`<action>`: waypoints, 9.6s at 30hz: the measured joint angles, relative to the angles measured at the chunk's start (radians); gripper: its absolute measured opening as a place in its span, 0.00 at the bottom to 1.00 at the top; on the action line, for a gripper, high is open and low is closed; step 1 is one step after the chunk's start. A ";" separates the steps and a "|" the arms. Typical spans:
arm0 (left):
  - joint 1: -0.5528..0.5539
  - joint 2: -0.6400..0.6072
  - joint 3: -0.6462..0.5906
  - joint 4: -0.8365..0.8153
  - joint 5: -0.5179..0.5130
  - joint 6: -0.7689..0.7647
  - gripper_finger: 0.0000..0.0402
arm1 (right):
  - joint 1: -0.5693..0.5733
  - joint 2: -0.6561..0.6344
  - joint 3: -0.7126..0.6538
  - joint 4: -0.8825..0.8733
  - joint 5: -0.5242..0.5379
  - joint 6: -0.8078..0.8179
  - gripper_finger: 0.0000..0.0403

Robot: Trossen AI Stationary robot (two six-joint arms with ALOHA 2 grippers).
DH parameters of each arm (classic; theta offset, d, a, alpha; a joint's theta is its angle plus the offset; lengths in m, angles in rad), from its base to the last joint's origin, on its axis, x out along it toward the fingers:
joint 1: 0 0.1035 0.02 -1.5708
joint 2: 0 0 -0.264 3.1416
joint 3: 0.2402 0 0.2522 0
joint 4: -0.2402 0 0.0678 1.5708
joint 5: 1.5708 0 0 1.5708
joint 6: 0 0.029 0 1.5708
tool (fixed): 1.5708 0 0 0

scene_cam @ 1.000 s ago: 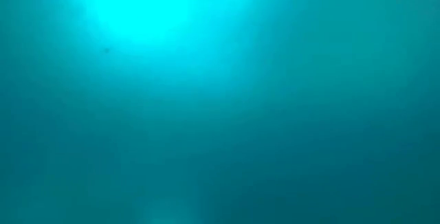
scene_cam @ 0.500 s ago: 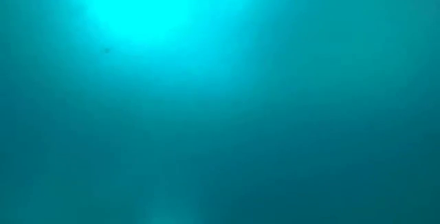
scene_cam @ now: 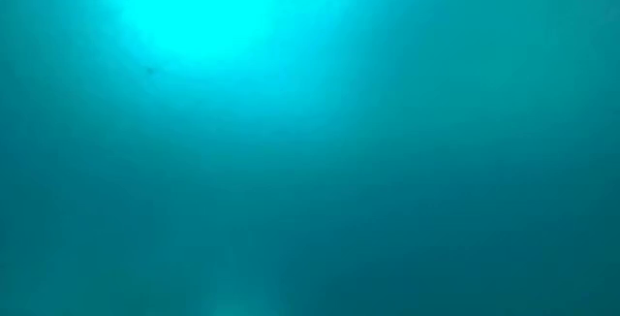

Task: Sort silverware by color (type)
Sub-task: Put the green spoon into the green bin, then put the black spoon into the red bin

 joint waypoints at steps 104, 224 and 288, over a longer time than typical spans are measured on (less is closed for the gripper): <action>0.016 -0.133 0.027 -0.104 -0.294 -0.115 0.10 | 0.000 0.000 0.000 0.001 0.000 0.000 0.33; 0.147 -1.210 -0.578 0.528 -0.920 0.856 0.27 | -0.217 -0.233 -0.084 -0.318 0.336 0.435 0.33; 0.149 -1.210 -0.382 0.265 -1.001 0.852 0.27 | -0.517 0.232 0.002 -0.306 0.115 -0.137 0.31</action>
